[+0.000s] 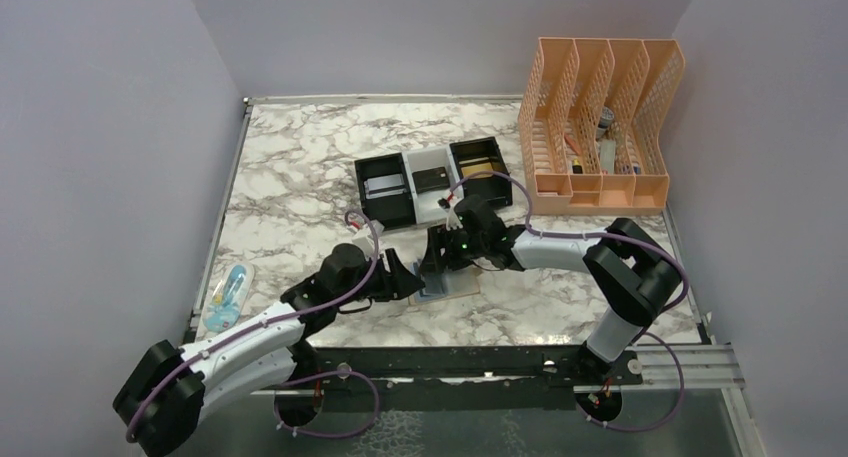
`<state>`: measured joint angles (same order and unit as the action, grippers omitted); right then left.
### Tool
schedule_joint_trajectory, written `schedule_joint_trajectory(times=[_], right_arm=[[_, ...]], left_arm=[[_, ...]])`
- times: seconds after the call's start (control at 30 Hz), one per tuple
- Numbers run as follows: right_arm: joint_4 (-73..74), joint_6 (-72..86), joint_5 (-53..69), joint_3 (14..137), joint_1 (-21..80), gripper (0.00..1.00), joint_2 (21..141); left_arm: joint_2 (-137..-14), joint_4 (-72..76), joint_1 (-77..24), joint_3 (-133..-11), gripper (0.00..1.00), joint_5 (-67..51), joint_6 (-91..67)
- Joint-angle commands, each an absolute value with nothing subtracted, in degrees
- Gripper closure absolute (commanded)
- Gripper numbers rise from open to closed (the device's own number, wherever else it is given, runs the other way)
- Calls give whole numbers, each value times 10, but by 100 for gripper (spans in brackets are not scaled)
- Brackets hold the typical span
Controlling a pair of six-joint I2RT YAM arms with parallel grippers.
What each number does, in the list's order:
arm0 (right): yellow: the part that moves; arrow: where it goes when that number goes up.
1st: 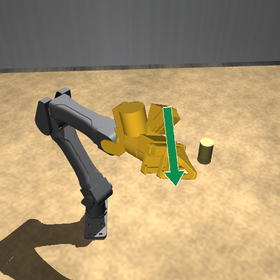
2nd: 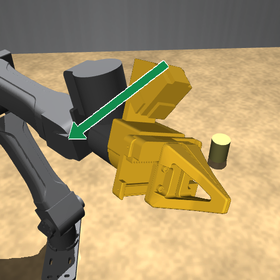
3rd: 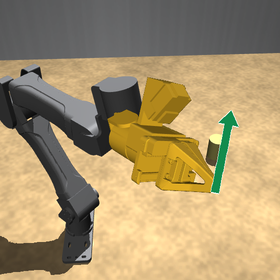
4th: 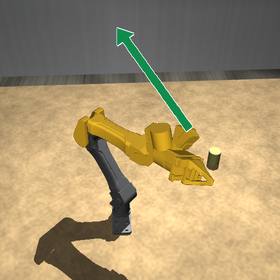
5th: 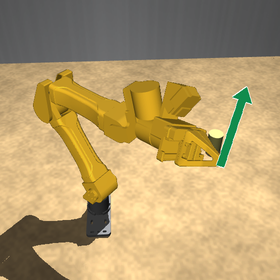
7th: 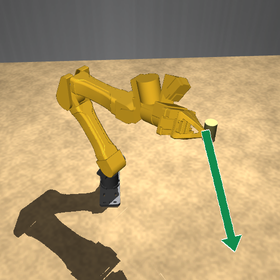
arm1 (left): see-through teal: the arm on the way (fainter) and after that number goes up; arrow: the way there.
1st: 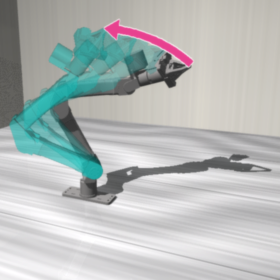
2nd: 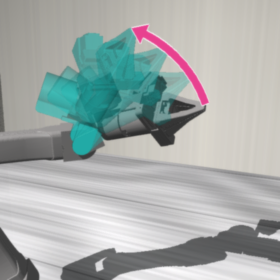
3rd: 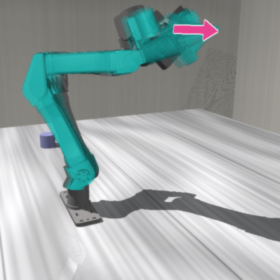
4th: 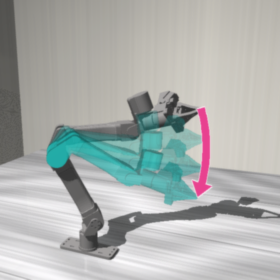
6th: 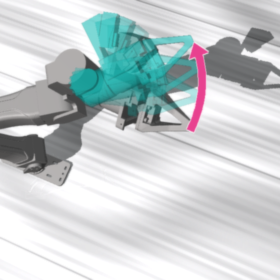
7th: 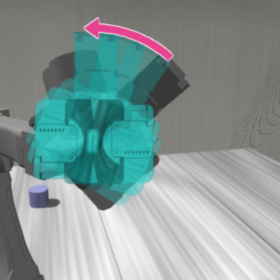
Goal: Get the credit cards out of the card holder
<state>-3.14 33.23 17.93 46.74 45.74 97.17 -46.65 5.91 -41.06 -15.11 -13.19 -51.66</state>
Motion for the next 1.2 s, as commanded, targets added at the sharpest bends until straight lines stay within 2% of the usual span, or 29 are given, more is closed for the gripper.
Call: schedule_joint_trajectory(times=[0.0, 0.2, 0.53, 0.7, 0.8, 0.9, 0.97, 1.07, 1.17], right_arm=[[-27, 336, 193, 452, 460, 39, 984], [-28, 333, 198, 455, 460, 39, 986], [-29, 330, 202, 454, 460, 39, 984], [-29, 329, 206, 455, 460, 39, 981], [-28, 328, 210, 456, 460, 39, 975], [-24, 326, 214, 460, 460, 36, 964], [-17, 324, 210, 463, 460, 32, 952], [-8, 322, 200, 462, 456, 27, 925], [-2, 322, 191, 459, 447, 24, 899]], left_arm=[[-522, 163, -447, -145, 47, -57, -554], [-572, 180, -476, -156, 50, -22, -554], [-649, 229, -494, -160, 61, -3, -562], [-680, 256, -506, -171, 70, 0, -564], [-700, 264, -511, -184, 80, -7, -558], [-708, 265, -514, -187, 85, -7, -557], [-706, 265, -515, -184, 84, -1, -560], [-700, 265, -514, -183, 71, 2, -562], [-706, 265, -514, -192, 62, -2, -556]])
